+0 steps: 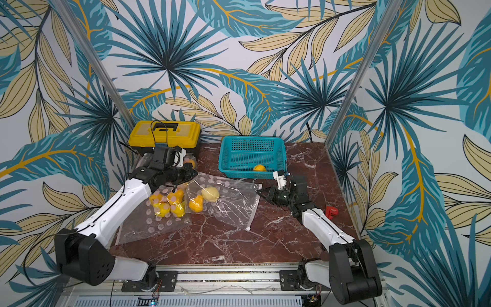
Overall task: Open the zip-top bag and take out the pear
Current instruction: Adjust the zipper food storage bag at the center of the board.
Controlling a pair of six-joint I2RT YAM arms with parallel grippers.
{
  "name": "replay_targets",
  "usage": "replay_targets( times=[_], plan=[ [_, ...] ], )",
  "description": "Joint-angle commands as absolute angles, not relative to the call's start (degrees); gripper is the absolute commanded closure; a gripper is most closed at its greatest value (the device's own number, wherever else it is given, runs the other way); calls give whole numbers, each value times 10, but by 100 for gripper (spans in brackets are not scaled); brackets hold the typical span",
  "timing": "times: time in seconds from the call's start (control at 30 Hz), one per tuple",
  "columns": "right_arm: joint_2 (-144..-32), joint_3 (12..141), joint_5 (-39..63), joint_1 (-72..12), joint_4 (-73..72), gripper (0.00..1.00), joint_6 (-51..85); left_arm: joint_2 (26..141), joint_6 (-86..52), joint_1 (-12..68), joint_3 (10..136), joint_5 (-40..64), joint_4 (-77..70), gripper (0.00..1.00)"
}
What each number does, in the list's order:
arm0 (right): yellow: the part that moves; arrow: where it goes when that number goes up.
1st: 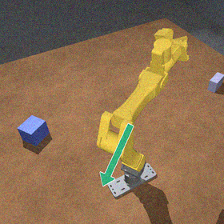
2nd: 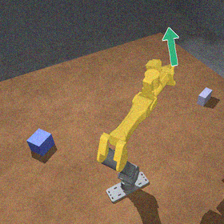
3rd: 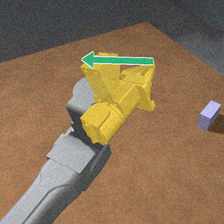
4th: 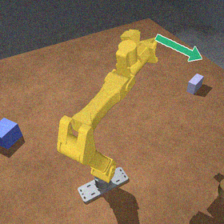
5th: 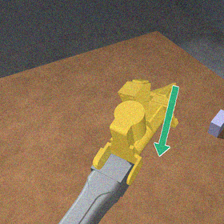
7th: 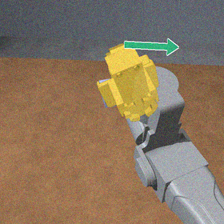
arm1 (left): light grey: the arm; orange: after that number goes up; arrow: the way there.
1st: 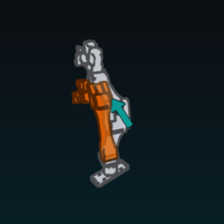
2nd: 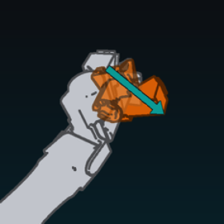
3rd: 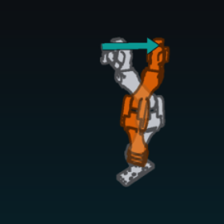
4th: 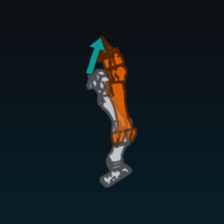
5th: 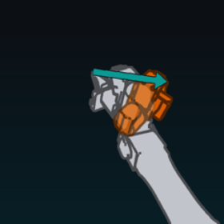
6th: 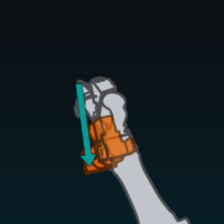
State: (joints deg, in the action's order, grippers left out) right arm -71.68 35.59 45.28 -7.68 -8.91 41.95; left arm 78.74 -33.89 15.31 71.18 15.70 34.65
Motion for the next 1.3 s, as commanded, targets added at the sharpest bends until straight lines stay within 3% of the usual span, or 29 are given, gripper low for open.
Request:
replay_targets(
  times=[0.0,0.23,0.37,0.43,0.57,0.63,0.77,0.93,1.07,1.27],
  plan=[
    [-705,358,402,-73,-24,100,383,763,-351,148,676,123,337,100],
    [-705,360,350,-61,22,100,380,792,-351,132,636,99,337,100],
    [-711,370,382,-61,13,98,383,861,-331,132,652,131,343,100],
    [-709,379,389,-61,28,87,377,898,-323,132,665,147,348,99],
    [-672,404,348,-61,112,49,348,909,-319,132,677,134,347,81],
    [-653,417,306,-61,178,42,330,896,-316,132,682,119,349,70],
    [-642,433,208,-60,277,41,322,864,-311,132,699,92,373,55],
    [-659,422,131,-60,290,45,340,821,-311,132,701,75,401,48],
    [-728,451,151,-60,262,57,335,800,-318,140,692,88,420,48],
    [-863,503,179,-60,217,67,312,801,-351,189,652,116,419,60]
  ],
)
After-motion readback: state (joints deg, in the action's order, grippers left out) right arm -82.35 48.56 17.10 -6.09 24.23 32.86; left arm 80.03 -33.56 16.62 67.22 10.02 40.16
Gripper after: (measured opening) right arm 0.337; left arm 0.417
